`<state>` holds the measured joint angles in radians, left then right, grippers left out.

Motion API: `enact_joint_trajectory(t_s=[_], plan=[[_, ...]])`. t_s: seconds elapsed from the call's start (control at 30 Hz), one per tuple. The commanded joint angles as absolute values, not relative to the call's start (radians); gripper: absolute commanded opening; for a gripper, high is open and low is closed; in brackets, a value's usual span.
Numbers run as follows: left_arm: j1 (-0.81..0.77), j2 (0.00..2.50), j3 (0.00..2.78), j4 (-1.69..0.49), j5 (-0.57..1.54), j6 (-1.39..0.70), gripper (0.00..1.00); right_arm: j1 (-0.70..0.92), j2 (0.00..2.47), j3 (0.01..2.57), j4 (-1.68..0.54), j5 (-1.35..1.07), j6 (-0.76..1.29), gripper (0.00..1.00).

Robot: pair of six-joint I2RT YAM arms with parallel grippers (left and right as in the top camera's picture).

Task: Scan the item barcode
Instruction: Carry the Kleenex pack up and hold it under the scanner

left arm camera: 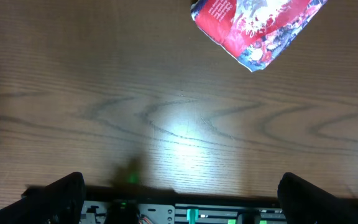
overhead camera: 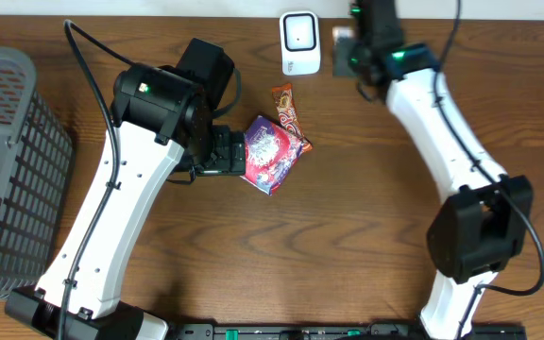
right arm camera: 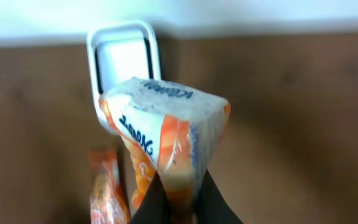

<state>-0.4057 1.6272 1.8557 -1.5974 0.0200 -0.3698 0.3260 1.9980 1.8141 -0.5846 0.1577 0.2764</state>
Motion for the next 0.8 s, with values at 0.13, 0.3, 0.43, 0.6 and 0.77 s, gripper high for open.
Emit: enact_joint_trajectory(t_s=[0.13,0.3,0.43,0.6,0.77], plan=[[-0.4,1.629,1.855,-1.603,0.014,-0.379,0.98,0.433,2.082,1.819,-0.262,0.407,0.245,0.01],[-0.4,1.629,1.855,-1.603,0.014,-0.379,0.98,0.448,2.146,1.819,-0.042,0.492,0.103,0.01],[-0.4,1.629,1.855,-1.603,0.014,-0.379,0.98,0.448,2.213,1.821,0.055,0.548,0.045,0.03],[-0.4,1.629,1.855,-1.603,0.014,-0.379,0.98,0.453,2.274,1.835,0.065,0.538,0.018,0.01],[-0.4,1.629,1.855,-1.603,0.014,-0.379,0.98,0.466,2.297,1.838,0.06,0.481,-0.166,0.01]])
